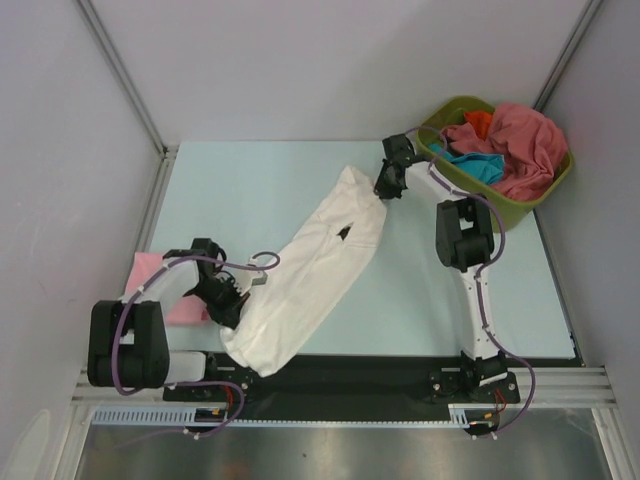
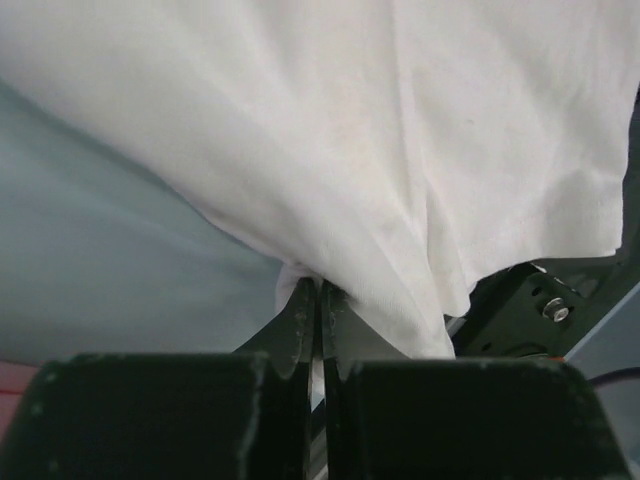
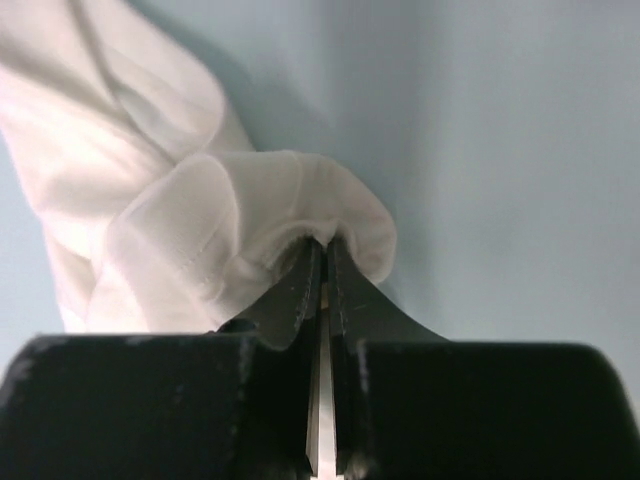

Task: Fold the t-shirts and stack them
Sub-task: Fold the tshirt

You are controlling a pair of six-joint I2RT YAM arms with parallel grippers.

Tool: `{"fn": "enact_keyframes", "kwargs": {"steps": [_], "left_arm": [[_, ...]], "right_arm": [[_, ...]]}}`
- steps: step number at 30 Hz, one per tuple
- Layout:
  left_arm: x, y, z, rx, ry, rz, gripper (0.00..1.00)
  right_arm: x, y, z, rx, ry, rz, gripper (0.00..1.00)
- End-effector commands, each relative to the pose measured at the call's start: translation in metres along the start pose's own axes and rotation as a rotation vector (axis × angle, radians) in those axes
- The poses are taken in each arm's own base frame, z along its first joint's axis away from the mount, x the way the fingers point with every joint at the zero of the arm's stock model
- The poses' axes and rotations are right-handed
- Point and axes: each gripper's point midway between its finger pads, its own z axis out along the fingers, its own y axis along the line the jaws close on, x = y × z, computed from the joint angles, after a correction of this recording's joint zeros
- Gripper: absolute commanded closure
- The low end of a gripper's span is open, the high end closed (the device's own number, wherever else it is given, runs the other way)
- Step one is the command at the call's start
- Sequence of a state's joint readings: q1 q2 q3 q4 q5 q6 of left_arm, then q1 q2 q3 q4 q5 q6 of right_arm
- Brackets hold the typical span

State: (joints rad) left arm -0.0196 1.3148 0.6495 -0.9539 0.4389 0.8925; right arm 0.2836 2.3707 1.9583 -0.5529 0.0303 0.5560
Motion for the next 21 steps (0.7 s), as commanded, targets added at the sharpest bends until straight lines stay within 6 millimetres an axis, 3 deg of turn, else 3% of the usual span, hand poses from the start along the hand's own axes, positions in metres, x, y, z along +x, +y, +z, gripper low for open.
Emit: {"fn": "enact_keyframes", "kwargs": {"steps": [1,2,3,4,5,9,17,19,21], "left_arm": [[-0.032,-0.012,-0.001,0.094,-0.097,0.057,0.96],[-0.038,-0.015,0.004,0.101,-0.098,0.086,0.96],[-0.041,-0.019,0.008,0.112,-0.098,0.099,0.95],[-0.044,-0.024,0.012,0.132,-0.095,0.115,0.95],[-0.050,-0.033,0.018,0.153,-0.086,0.156,0.94],[-0.062,-0.053,0.031,0.210,-0.059,0.261,0.93],[-0.103,-0.077,0.047,0.328,-0.095,0.309,0.88],[-0.105,-0.087,0.050,0.360,-0.080,0.326,0.87],[-0.108,-0.091,0.051,0.377,-0.081,0.333,0.84]], "right_arm": [[-0.025,0.018,0.012,-0.031,-0.020,-0.013,1.00],[-0.021,0.017,0.030,-0.028,-0.006,-0.015,1.00],[-0.026,0.021,0.035,-0.035,-0.017,-0.018,1.00],[-0.050,0.036,0.028,-0.073,-0.076,-0.021,1.00],[-0.044,0.032,0.047,-0.064,-0.063,-0.020,1.00],[-0.076,0.040,0.054,-0.100,-0.182,-0.011,1.00],[-0.133,0.061,0.047,-0.187,-0.404,-0.011,1.00],[-0.143,0.065,0.045,-0.202,-0.441,-0.017,1.00],[-0.147,0.070,0.041,-0.218,-0.458,-0.037,0.91]]}}
